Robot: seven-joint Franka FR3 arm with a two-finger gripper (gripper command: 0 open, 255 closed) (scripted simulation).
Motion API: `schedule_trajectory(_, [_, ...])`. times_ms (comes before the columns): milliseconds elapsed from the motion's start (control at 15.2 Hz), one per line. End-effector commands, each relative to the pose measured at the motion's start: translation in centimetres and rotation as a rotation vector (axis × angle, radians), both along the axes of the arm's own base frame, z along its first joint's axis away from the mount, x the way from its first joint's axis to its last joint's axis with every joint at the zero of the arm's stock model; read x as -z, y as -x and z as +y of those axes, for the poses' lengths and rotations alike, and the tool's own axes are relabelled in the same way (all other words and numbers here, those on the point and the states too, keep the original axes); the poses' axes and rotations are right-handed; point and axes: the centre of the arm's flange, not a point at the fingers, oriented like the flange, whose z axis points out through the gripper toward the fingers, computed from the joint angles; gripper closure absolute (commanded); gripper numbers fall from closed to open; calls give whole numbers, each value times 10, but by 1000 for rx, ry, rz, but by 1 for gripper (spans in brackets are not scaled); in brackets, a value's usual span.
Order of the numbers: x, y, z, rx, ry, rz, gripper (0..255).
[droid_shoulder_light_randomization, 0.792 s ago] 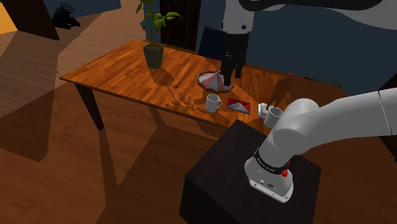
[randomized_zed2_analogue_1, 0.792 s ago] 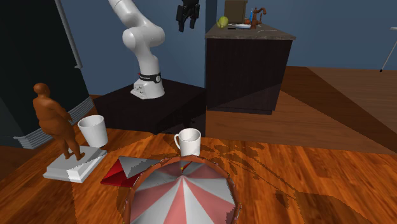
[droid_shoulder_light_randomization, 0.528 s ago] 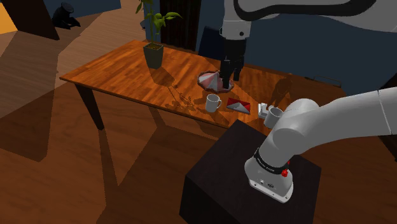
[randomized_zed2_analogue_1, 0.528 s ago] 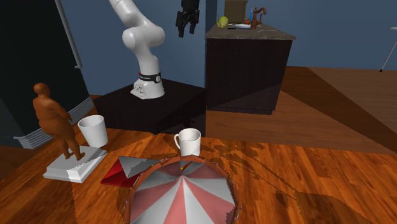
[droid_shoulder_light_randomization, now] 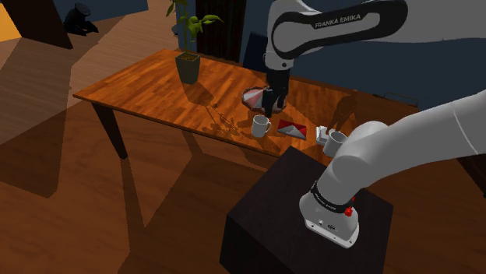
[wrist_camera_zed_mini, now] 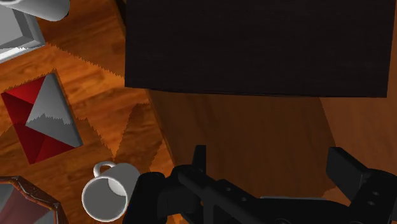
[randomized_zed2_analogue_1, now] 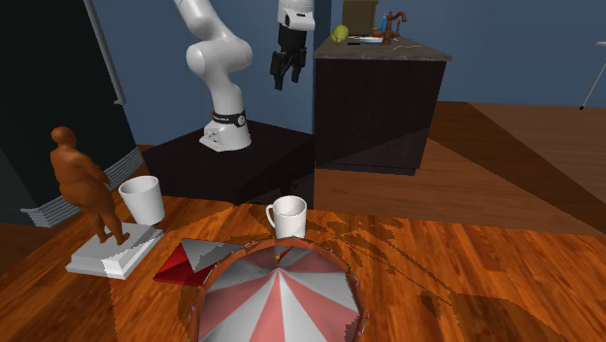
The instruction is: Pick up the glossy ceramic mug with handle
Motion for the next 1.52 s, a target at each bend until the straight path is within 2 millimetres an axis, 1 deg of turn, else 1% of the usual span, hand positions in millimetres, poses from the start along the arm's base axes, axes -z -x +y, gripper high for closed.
schedule_trajectory(0, [19, -11, -16, -1, 7, -14, 0])
schedule_trajectory(726, [122, -64, -89, -4, 44, -73, 0])
schedule_trajectory(1452, [220, -123, -166, -7, 80, -133, 0])
